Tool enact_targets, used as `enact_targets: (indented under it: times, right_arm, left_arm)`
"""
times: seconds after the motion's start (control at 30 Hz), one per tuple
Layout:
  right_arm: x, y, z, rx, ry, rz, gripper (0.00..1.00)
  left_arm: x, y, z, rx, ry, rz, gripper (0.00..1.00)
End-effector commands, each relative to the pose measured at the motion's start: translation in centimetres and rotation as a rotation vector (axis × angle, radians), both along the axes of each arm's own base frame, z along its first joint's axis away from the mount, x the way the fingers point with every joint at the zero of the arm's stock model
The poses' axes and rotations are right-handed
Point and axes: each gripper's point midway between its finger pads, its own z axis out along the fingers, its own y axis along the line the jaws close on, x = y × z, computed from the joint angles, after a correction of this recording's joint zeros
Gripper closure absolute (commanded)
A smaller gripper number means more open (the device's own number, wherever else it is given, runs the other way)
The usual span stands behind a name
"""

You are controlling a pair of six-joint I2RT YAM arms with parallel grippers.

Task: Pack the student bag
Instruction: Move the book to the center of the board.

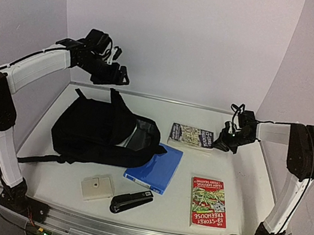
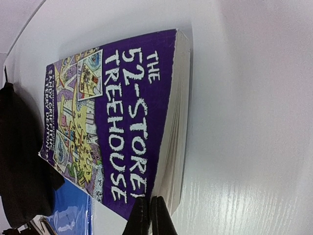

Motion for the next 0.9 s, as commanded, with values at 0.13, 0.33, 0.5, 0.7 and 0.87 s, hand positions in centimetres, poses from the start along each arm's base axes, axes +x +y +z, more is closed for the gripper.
enact_targets:
  times: [0.13, 0.33, 0.5, 0.7, 0.87]
  right_arm:
    - [-1.0, 0.4, 1.9, 0.027, -0.048, 0.044, 1.00]
    - [-1.3, 0.1, 1.7, 0.011, -0.048, 0.042, 1.00]
    - [-1.7, -0.4, 0.7, -0.019, -0.035, 0.038, 1.00]
    - [-2.2, -0.7, -0.8, -0.035, -0.005, 0.042, 1.00]
    - [-2.2, -0.3, -1.5, -0.014, 0.017, 0.050, 1.00]
  left_arm:
    - [1.3, -12.3, -2.9, -0.127, 0.034, -0.207, 0.15]
    - [1.7, -18.2, -6.7, -0.196, 0.098, -0.278, 0.15]
    - [2.0, -21.5, -10.3, -0.196, 0.142, -0.303, 0.17]
    - [2.3, -22.2, -15.5, -0.154, 0.210, -0.271, 0.19]
    - [1.9, -22.4, -18.4, -0.136, 0.250, -0.272, 0.19]
